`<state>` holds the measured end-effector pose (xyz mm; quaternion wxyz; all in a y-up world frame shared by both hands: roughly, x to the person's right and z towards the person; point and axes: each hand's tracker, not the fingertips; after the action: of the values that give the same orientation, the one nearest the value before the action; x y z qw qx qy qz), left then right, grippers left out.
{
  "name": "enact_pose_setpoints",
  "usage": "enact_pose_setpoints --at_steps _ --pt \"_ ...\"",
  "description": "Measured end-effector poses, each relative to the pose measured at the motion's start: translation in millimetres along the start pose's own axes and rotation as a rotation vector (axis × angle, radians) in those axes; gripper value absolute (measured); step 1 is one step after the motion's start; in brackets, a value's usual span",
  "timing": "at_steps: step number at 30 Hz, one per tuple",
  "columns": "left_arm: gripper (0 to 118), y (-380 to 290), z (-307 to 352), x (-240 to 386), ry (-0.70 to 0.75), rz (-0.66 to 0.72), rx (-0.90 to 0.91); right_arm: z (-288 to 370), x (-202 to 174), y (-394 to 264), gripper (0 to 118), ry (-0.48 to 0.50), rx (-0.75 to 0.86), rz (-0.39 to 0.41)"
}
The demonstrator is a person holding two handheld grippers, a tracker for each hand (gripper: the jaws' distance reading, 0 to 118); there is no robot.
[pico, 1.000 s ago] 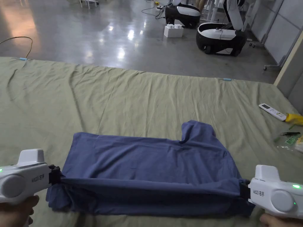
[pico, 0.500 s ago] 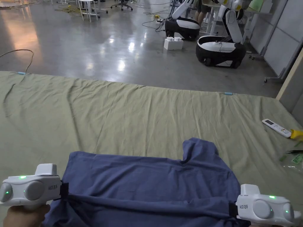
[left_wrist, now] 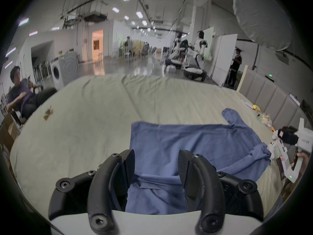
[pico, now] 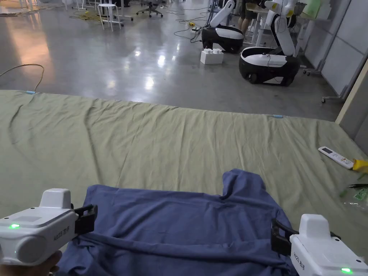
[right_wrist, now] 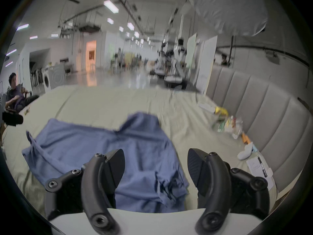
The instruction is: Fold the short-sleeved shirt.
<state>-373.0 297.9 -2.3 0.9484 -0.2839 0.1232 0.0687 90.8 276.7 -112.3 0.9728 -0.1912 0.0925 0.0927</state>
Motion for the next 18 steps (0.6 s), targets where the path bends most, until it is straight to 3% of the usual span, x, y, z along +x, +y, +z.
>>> enact_pose_setpoints --at_steps 2,5,7,8,9,12,14,18 --pt "54 1.5 19.8 11.4 -0.012 -0.007 0.066 26.9 -16.0 15.0 76 0.014 0.080 -0.044" --pt "51 0.1 47.9 26.3 -0.021 0.007 0.162 56.9 -30.1 24.7 47 0.018 0.179 -0.087" --pt "34 -0.9 64.0 36.2 -0.021 0.006 0.208 73.2 -38.6 29.7 25 0.022 0.236 -0.087" --pt "18 -4.4 67.8 36.3 -0.012 0.004 0.237 82.2 -42.3 31.3 18 0.034 0.258 -0.084" --pt "11 -5.2 72.2 39.1 0.000 0.008 0.251 87.1 -44.8 31.2 13 0.032 0.259 -0.092" --pt "6 -11.0 83.2 40.4 -0.012 0.035 0.294 99.4 -52.9 30.5 3 0.041 0.289 -0.074" --pt "4 -15.2 89.5 42.3 -0.016 0.034 0.300 104.8 -58.9 31.1 1 0.016 0.339 0.006" --pt "4 -24.3 90.9 34.9 -0.001 -0.008 0.296 108.7 -59.3 27.8 0 0.025 0.319 -0.022"
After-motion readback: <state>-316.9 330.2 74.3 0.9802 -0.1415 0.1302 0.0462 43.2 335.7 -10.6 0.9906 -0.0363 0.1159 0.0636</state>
